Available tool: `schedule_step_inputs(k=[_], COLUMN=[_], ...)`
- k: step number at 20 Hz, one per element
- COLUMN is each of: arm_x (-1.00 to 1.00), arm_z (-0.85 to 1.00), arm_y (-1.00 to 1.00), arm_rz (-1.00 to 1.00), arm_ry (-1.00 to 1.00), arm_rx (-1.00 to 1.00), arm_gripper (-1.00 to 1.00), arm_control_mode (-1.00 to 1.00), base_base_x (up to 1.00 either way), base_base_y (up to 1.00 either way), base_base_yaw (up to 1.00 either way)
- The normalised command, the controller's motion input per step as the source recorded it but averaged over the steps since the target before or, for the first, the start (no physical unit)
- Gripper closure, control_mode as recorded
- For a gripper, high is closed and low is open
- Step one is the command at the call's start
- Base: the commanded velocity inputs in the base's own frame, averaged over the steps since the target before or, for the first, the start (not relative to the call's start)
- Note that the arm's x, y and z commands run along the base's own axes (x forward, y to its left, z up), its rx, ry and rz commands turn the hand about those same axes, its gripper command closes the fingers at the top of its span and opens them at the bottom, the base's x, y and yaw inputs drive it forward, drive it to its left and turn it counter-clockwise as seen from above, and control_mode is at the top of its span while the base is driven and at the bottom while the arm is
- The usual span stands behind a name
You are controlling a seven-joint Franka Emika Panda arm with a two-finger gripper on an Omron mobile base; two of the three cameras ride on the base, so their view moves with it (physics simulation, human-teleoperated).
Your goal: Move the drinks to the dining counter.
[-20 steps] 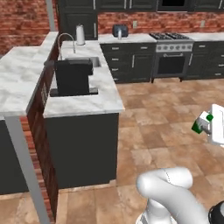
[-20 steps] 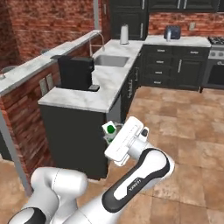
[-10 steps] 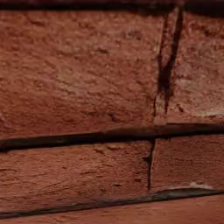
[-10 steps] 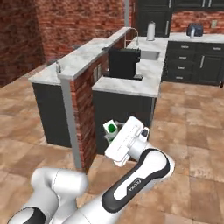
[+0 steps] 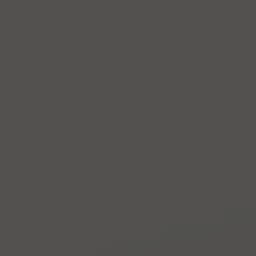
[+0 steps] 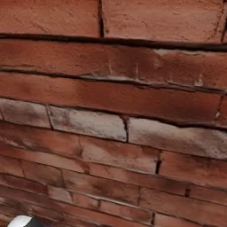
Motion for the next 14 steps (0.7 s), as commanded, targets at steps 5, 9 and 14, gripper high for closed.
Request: schedule_step_inputs(k=[5, 9, 14], arm_x=[0.0, 0.0, 0.0], arm_z=[0.0, 0.0, 0.0], arm_y=[0.0, 0.0, 0.0], arm_rz=[0.0, 0.0, 0.0], arm_ry=[0.0, 0.0, 0.0], arm_rx=[0.0, 0.0, 0.0], arm_gripper=[1.0, 1.0, 1.0], arm_control_mode=[1.0, 1.0, 1.0], base_base_x=[0.12, 0.25, 0.0], base_base_y=[1.0, 0.82, 0.0], base_base_yaw=[-0.2, -0.67, -1.0])
